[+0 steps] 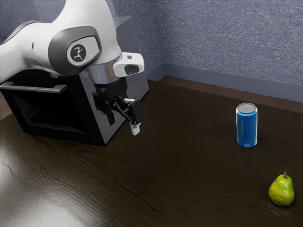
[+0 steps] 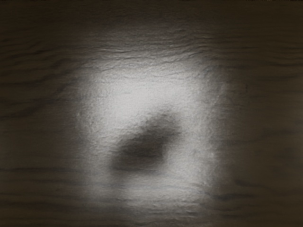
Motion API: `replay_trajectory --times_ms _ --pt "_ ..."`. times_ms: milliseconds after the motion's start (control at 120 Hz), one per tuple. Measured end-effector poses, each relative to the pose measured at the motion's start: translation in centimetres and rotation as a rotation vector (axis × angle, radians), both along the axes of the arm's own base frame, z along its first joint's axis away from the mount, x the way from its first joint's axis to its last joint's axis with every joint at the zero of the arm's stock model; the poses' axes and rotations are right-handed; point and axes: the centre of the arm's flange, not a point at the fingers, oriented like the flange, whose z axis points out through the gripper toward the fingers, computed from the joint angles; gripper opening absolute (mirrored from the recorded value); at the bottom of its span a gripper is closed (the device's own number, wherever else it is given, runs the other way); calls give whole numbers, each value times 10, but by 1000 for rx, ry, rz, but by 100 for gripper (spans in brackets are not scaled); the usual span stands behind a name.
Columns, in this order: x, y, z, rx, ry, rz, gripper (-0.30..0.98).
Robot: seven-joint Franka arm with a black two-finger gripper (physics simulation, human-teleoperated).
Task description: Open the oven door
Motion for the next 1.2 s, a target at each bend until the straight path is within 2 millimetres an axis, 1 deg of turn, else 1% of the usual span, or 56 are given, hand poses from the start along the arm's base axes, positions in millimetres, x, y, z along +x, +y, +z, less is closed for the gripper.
replay_trajectory --times_ms 8,25,50,75,100,183,225,250,275,308,325,333,342,350,375,417,433,450,467,483,500,525,550,592,608,625,642,667,700,717,767,800,850,942,1033,1058,1125,1200 --pt "0 0 0 0 0 0 68" --pt "8 -1 17 -12 -35 -4 69" --pt "14 -1 35 -26 -70 -7 68" --pt "18 4 45 -36 -89 -3 68" --pt "20 15 52 -43 -100 11 68" --pt "16 72 60 -57 -108 93 68" --pt "13 92 61 -62 -106 121 69" --pt "12 99 61 -64 -104 128 69" --pt "11 101 61 -67 -102 128 69" --pt "10 100 62 -69 -102 119 69" --pt "9 97 65 -69 -106 111 69" --pt "7 95 70 -69 -113 106 69" --pt "4 93 77 -69 -126 100 69" --pt "-2 90 89 -70 -147 93 69" --pt "-25 82 132 -69 -223 68 69" --pt "-74 68 197 -69 -348 -9 69" --pt "-97 70 219 -66 -394 -44 68" --pt "-122 85 237 -56 -431 -55 68" --pt "-147 105 250 -41 -452 -48 68" --pt "-166 126 257 -15 -457 -35 68" --pt "-181 145 259 13 -451 -21 68" --pt "-197 169 258 46 -431 -8 68" --pt "-209 190 254 70 -405 1 68" --pt "-222 209 238 86 -356 -28 68" --pt "-230 210 229 83 -343 -58 68" --pt "-238 203 217 83 -328 -101 68" --pt "-243 199 204 86 -309 -140 68" --pt "-246 199 182 90 -279 -183 68" --pt "-247 211 150 86 -241 -213 69" --pt "-248 218 138 85 -228 -223 69" --pt "-246 236 109 98 -200 -254 69" --pt "-240 244 97 115 -187 -281 69" --pt "-236 251 90 143 -186 -322 69" --pt "-235 261 89 184 -202 -389 69" --pt "-236 276 87 204 -212 -432 69" --pt "-233 279 84 204 -207 -443 69" --pt "-218 298 74 192 -175 -444 69" --pt "-205 305 67 187 -147 -463 69"
